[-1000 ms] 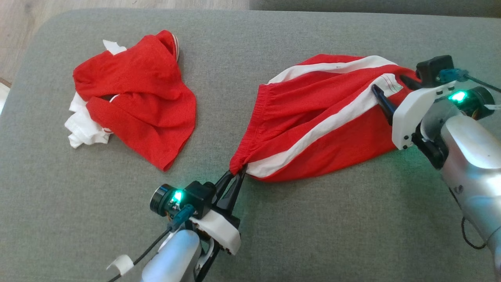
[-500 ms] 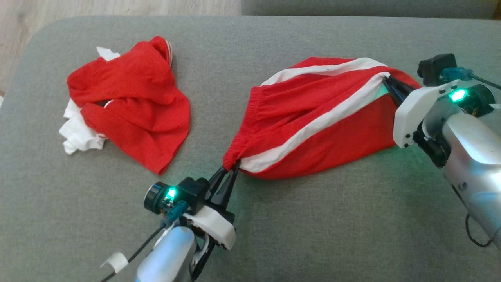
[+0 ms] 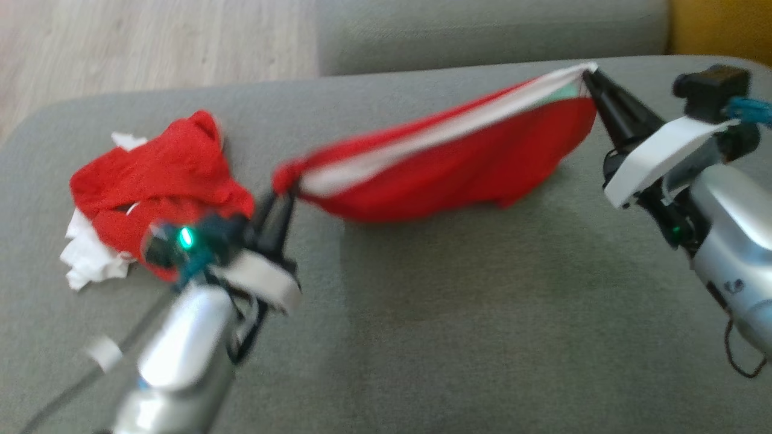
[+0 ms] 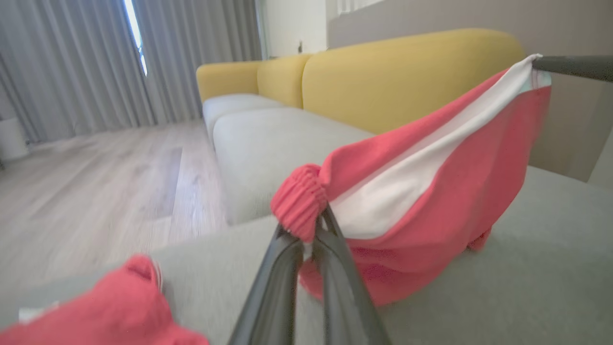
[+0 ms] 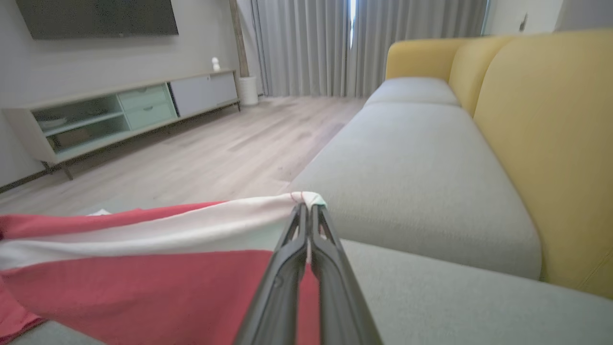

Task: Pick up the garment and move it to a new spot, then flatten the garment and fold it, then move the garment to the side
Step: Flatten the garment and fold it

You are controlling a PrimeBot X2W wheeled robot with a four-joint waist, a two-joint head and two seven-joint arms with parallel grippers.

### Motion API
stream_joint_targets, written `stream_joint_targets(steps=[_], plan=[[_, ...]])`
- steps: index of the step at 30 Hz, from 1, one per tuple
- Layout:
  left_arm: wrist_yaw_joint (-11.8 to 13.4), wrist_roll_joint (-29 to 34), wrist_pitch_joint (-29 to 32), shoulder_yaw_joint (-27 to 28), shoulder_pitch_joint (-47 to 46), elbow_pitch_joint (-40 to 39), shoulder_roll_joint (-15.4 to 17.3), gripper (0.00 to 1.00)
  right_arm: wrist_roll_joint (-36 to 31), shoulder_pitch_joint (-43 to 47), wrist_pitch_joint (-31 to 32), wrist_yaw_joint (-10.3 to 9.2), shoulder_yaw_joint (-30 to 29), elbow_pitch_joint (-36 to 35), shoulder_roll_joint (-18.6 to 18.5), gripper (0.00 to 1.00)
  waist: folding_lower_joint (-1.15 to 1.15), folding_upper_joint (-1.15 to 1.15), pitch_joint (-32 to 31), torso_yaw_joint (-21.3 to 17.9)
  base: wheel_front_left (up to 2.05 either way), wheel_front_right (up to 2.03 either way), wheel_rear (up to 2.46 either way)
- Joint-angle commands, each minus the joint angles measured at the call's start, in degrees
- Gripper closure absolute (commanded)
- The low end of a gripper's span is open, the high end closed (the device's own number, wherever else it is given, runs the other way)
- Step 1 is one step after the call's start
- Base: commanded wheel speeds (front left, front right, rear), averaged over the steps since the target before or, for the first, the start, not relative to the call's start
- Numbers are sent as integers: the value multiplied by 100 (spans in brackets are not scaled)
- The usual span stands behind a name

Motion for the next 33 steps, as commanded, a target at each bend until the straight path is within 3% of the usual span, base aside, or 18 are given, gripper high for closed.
stream_joint_targets(steps=[1,8,16,22,33], plan=[[-5,-8,94,296,-571,-330,266,100,21,-84,-249,-4,-82,-280,-185,100,0,0,-188,-188,0,0,0],[-37,-110,563,514,-1330,-810,565,100,-210,-283,-595,-4,-643,-701,-268,100,0,0,-450,-366,0,0,0],[99,-298,1049,782,-1947,-1237,683,100,-1260,-317,-623,-4,-1652,-1405,-53,100,0,0,-669,-569,0,0,0],[171,-361,1128,831,-1900,-1455,754,100,-1802,-155,-624,-4,-1895,-1528,63,100,0,0,-831,-665,0,0,0],[161,-685,1732,726,-1244,-2277,908,100,-1875,495,-101,-4,-2263,-1969,37,100,0,0,-820,-762,0,0,0]])
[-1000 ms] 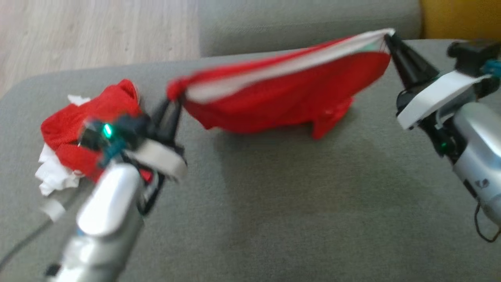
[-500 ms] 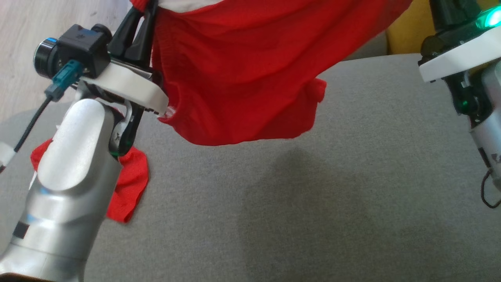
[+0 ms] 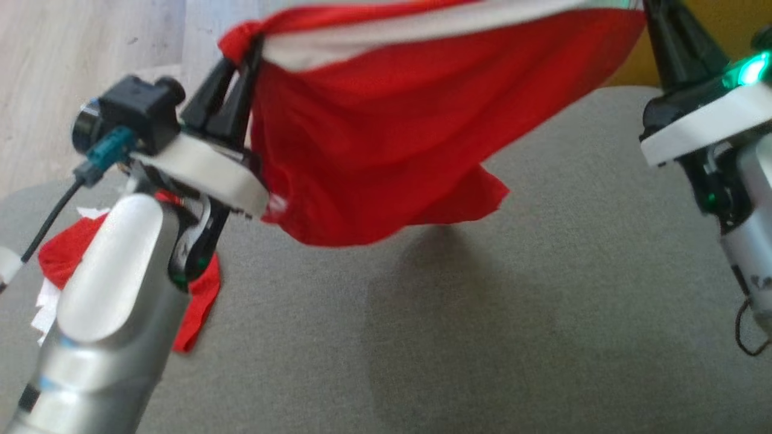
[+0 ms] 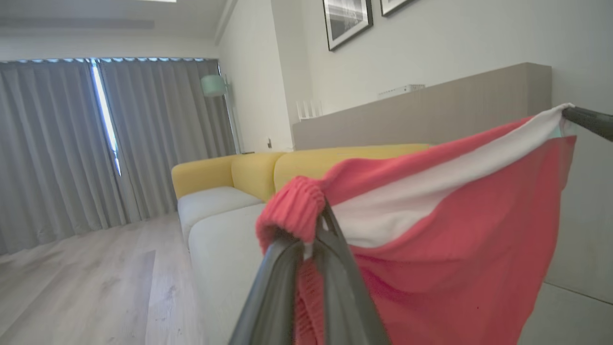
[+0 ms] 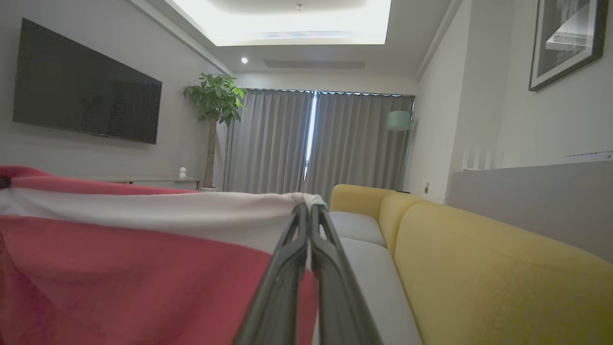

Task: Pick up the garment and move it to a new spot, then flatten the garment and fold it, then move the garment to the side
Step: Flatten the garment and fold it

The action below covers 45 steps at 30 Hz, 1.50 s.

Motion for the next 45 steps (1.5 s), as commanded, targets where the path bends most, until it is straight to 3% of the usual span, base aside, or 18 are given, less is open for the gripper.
stream_joint_targets(steps=[1,9,14,17,22,29,33,38,45], plan=[[3,-45,77,236,-269,-259,294,100,-57,-26,70,-4,-58,-237,-46,100,0,0,65,-23,0,0,0],[-17,-300,619,314,-505,-381,433,100,-167,-201,634,-4,-291,-389,-17,100,0,0,795,-218,0,0,0],[-156,-260,793,360,-1572,231,550,100,-703,-1305,806,-4,19,156,19,100,0,0,1796,-379,0,0,0],[-189,-194,694,394,-2083,655,554,100,-933,-1899,687,-4,130,627,197,100,0,0,2072,-453,0,0,0],[-249,14,98,370,-3662,1868,239,100,-1205,-3521,-3,-4,-66,2230,803,100,0,0,2601,-517,0,0,0],[-283,33,-867,435,-4856,3015,-191,100,-1726,-4480,-486,-4,-696,3333,1038,100,0,0,3055,-550,0,0,0],[-268,-196,-1199,523,-4667,3688,-522,100,-1902,-4102,-509,-4,-811,3930,1169,100,0,0,3092,-530,0,0,0],[-342,-293,-1493,306,-4247,4242,-844,100,-1815,-3662,-512,-4,-812,4492,1025,100,0,0,3227,-370,0,0,0],[-391,-515,-1591,-548,-3161,4320,-859,100,-1489,-2920,-410,-4,-253,4778,879,100,0,0,2960,-256,0,0,0]])
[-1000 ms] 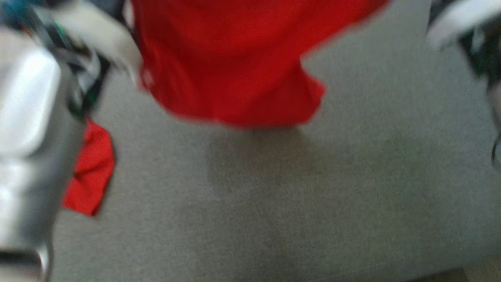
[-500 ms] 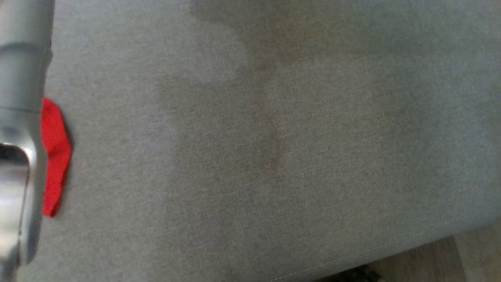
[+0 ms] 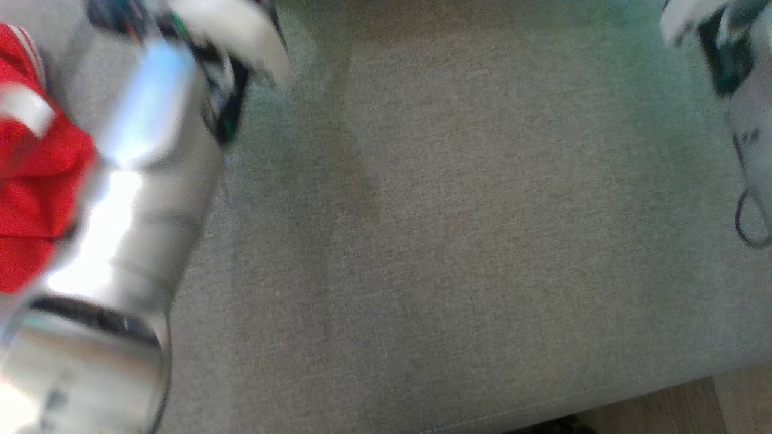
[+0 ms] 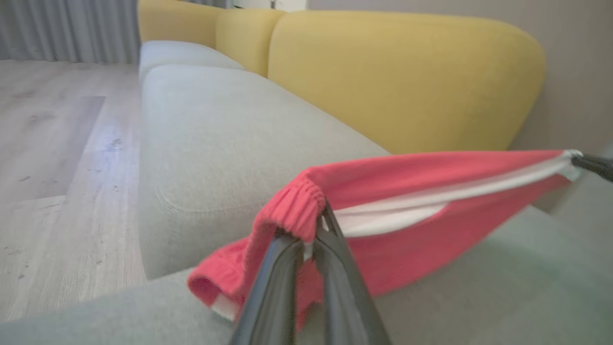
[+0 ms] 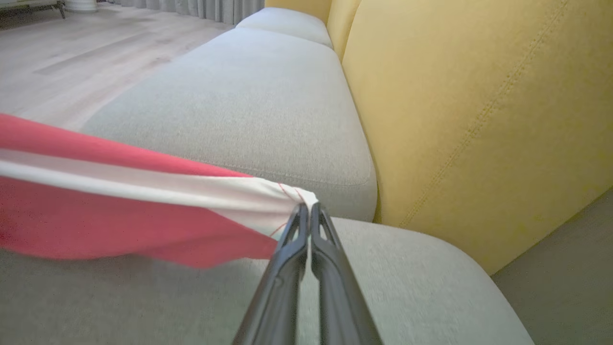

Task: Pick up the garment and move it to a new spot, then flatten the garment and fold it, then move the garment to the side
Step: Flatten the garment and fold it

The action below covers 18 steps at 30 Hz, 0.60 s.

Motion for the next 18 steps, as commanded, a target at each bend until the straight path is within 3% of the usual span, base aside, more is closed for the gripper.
stream_joint_targets(steps=[1,6,11,18], plan=[[14,-84,-21,-101,86,-265,328,100,150,227,66,-5,118,-85,-229,100,0,0,-171,29,0,0,0],[12,-383,-33,-925,905,-738,758,100,717,824,520,-5,967,-524,-448,100,0,0,-592,52,0,0,0],[12,-614,-78,-1318,1558,-1014,1082,100,1496,1370,1029,-5,1952,-1293,-838,100,0,0,-1006,50,0,0,0],[12,-662,-123,-1700,2161,-1240,1228,100,2313,1791,1600,-5,2782,-1931,-1422,100,0,0,-1428,59,0,0,0]])
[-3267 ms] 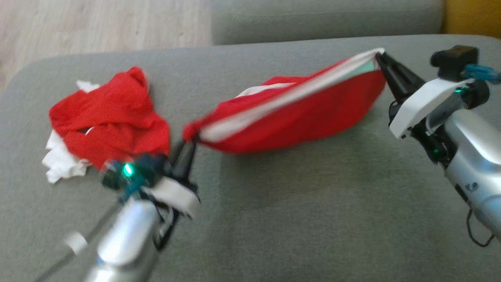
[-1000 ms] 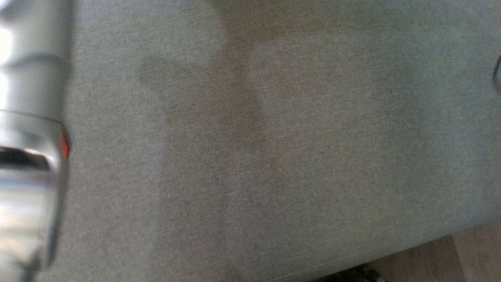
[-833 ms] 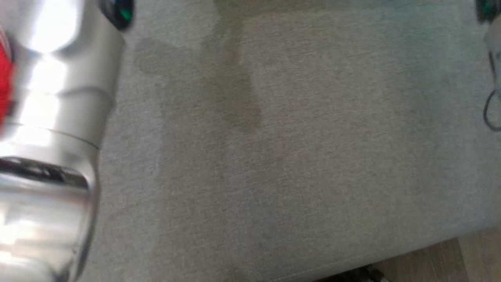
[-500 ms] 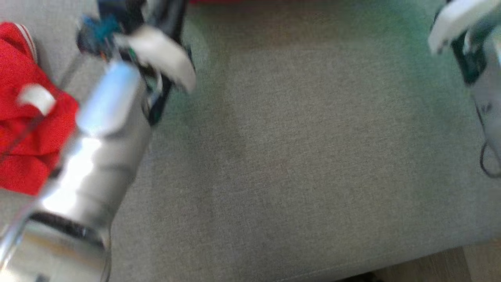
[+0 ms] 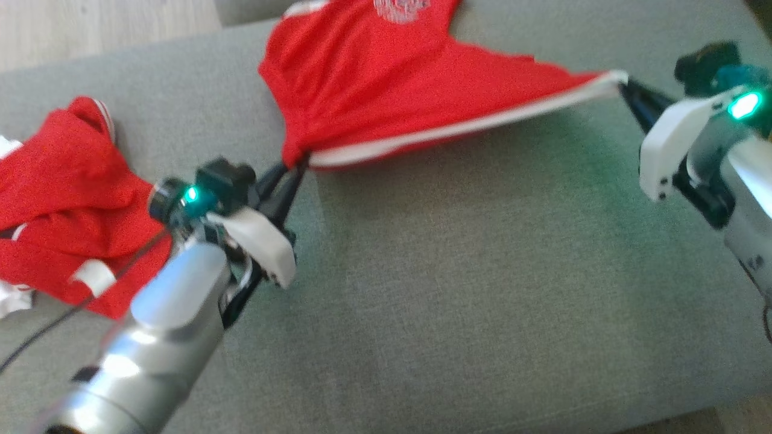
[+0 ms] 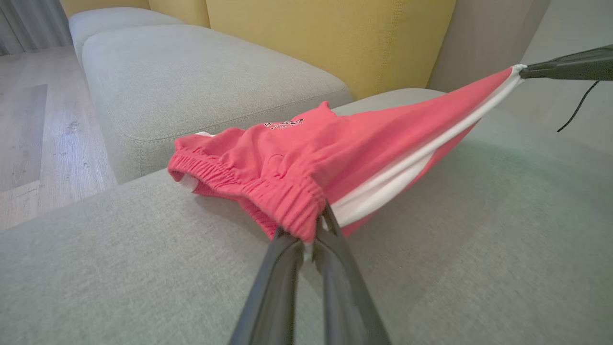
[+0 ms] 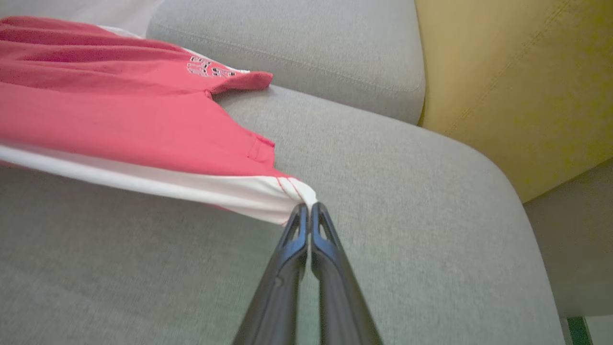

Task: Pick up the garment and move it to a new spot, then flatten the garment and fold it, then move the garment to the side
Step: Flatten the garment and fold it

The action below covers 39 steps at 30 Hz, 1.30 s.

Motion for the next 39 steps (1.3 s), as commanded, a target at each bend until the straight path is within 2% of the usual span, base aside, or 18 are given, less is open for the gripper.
stream_joint_targets(steps=[1,8,18,28,39], plan=[[13,-42,-59,147,-41,-118,286,100,188,128,156,-5,89,-106,-256,100,2,-1,-218,1,0,0,0],[57,-99,-121,25,536,-344,407,100,848,450,943,-5,726,-590,-735,100,2,-1,-675,-79,0,0,0],[295,-190,-114,-150,1435,-1068,512,100,1553,995,1530,-5,1096,-1228,-1391,100,2,-1,-1222,-188,0,0,0],[622,-271,219,-346,2111,-2247,711,100,1998,1727,1576,-5,682,-1739,-1940,100,2,-1,-1369,-81,0,0,0],[885,-357,449,-276,2168,-2841,881,100,1459,1809,1349,-5,-47,-1863,-1876,100,2,-1,-1238,112,0,0,0]])
